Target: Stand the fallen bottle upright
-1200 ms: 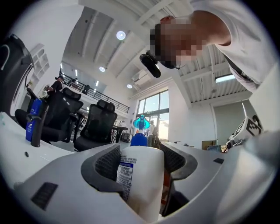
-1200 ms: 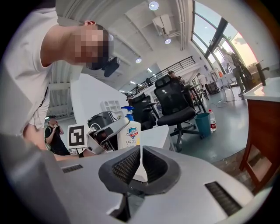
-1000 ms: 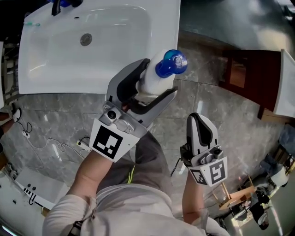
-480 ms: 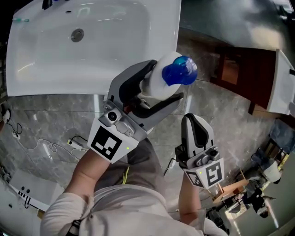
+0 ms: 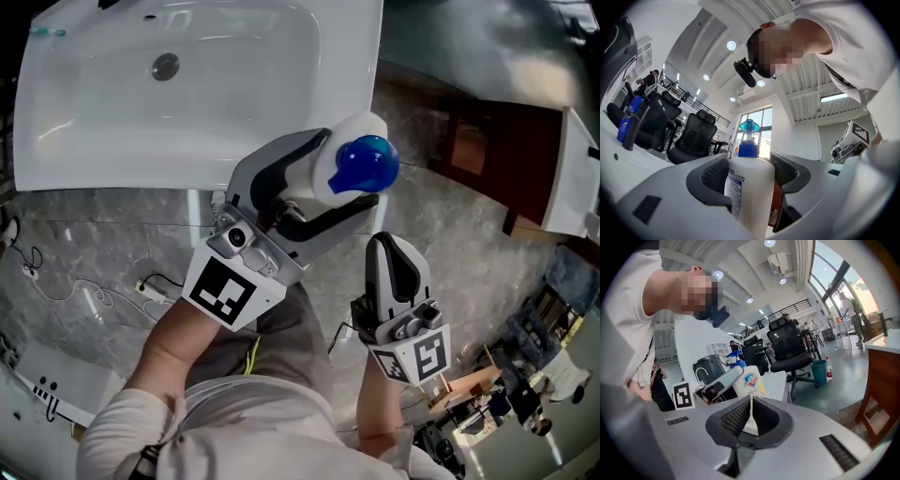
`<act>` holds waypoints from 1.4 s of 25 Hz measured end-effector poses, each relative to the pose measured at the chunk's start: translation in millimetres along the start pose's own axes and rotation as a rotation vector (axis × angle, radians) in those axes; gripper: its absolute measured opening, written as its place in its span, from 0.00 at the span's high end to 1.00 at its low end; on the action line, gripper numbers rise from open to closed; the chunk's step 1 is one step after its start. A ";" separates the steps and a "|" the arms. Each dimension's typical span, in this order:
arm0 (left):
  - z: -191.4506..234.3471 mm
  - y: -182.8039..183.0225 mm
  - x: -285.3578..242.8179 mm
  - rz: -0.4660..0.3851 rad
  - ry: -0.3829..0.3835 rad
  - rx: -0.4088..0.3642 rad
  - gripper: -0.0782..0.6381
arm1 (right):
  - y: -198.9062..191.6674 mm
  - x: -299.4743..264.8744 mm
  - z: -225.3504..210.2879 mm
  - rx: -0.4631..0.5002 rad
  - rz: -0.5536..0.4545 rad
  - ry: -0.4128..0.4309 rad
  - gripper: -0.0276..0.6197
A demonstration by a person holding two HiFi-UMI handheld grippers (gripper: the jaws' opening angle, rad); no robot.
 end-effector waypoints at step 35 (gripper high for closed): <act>-4.8 18.7 29.0 0.080 -0.041 -0.168 0.42 | 8.2 2.5 42.6 0.022 -0.056 -0.019 0.89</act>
Point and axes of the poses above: the fingertips, and each gripper's own axes: x backward along the fingers, z to its left, y out of its top, the point moved 3 cm from there along x, backward along the fingers, and after that the axes turned 10 degrees about y, right-handed, at the moved point
